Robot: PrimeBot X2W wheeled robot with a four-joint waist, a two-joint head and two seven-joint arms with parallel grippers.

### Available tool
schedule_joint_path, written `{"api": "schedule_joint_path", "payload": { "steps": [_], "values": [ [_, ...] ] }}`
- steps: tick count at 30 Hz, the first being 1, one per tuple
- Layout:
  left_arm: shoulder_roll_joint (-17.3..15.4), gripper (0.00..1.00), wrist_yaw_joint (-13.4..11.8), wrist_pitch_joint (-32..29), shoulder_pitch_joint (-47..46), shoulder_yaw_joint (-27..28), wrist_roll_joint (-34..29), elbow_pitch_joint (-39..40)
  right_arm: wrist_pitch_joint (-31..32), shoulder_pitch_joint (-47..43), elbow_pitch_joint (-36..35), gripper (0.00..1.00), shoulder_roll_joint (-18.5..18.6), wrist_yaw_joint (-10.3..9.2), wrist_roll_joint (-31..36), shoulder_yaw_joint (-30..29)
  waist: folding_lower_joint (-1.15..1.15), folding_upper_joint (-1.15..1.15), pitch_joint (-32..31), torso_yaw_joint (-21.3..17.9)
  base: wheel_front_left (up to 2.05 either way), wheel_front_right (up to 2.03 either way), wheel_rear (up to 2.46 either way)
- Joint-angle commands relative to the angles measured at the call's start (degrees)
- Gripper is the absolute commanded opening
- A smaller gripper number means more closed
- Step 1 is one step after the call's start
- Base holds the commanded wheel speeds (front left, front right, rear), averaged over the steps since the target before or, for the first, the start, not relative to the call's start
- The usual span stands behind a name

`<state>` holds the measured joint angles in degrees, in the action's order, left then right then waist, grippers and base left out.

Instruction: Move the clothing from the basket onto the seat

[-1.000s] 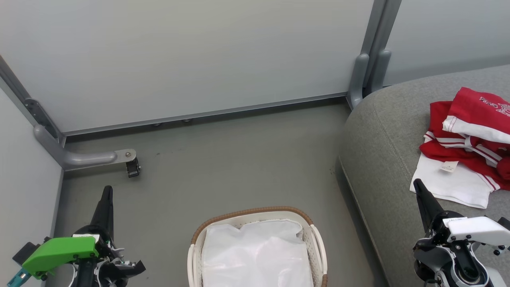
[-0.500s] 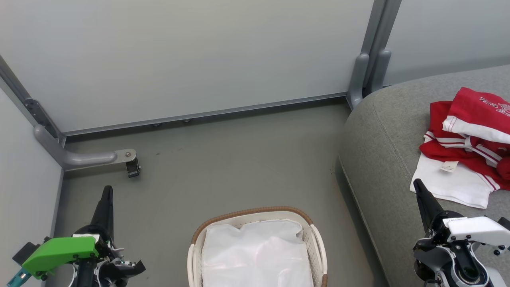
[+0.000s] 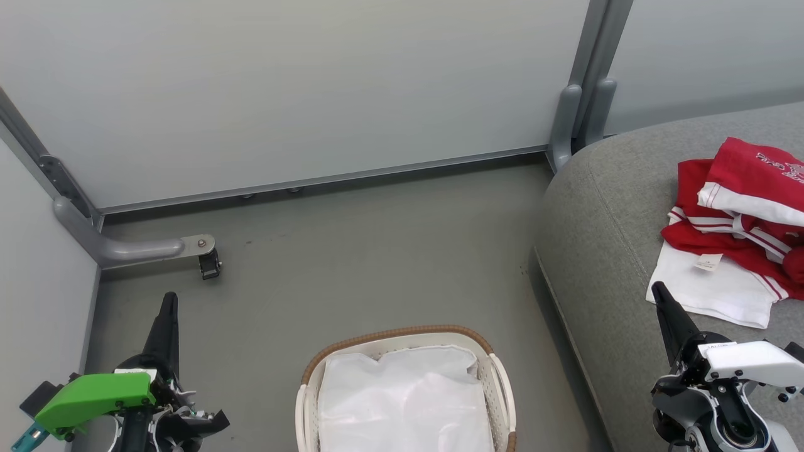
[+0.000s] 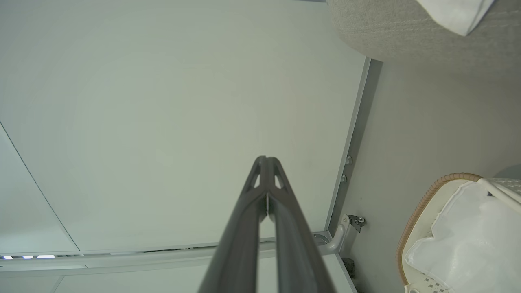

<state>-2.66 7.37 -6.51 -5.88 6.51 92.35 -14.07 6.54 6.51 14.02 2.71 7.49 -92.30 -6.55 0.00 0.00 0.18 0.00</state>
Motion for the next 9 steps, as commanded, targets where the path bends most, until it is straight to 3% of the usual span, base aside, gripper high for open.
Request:
{"api": "schedule_joint_path", "payload": {
  "steps": [1,9],
  "values": [
    [-0.4,0.0,0.3,-0.2,-0.7,0.1,0.2,0.1,0.2,-0.6,-0.1,0.0,0.3,0.0,-0.2,-0.1,0.0,0.0,0.0,0.0,0.0,0.0,0.0],
    [-0.4,0.0,0.3,-0.2,-0.7,0.1,0.2,0.1,0.2,-0.6,-0.1,0.0,0.3,0.0,-0.2,-0.1,0.0,0.0,0.0,0.0,0.0,0.0,0.0]
  ]
}}
